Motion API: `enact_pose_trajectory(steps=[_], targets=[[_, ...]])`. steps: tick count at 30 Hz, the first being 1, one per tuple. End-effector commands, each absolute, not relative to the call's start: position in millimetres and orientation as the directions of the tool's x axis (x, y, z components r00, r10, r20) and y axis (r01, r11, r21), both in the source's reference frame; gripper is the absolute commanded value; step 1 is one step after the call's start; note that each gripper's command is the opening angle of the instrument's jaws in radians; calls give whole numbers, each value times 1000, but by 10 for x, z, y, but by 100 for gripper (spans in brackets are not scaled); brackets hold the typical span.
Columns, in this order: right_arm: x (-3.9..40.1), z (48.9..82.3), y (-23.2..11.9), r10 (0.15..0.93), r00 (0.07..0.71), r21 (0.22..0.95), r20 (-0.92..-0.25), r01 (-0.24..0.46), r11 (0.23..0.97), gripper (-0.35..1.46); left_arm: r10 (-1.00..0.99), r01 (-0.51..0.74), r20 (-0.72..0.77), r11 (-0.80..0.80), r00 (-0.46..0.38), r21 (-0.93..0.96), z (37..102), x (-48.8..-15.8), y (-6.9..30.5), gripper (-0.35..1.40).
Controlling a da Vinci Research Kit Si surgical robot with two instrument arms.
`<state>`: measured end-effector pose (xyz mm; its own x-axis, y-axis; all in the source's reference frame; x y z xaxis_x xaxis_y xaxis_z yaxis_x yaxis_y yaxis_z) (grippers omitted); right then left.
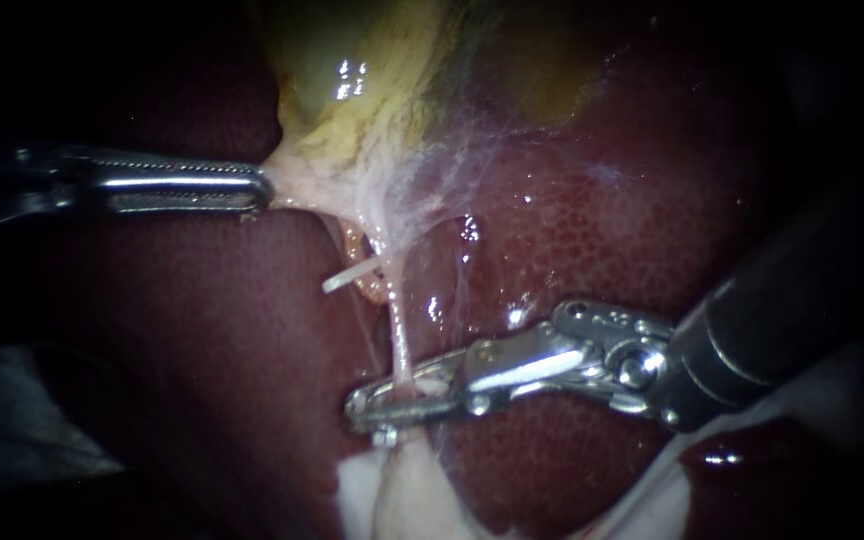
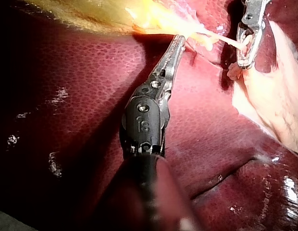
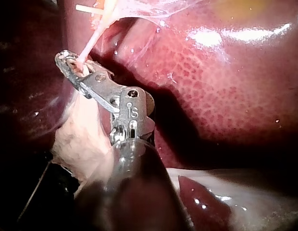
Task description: Clipping first clip right tube
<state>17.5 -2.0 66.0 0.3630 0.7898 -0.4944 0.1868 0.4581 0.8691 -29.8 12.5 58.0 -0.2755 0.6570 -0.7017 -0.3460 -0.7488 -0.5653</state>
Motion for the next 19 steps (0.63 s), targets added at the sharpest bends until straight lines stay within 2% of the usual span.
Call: enact_pose_trajectory(steps=[1, 18, 19], targets=[[175, 661, -20, 789, 363, 868, -496, 188, 460, -35, 657, -346, -702, -749, -276, -565, 580, -297, 125, -35], [172, 666, -21, 787, 364, 867, -498, 189, 461, -35, 657, -347, -702, -749, -275, -565, 580, -299, 126, -35], [173, 667, -20, 787, 364, 867, -498, 188, 461, -30, 657, -347, -702, -749, -275, -565, 580, -299, 126, -35]])
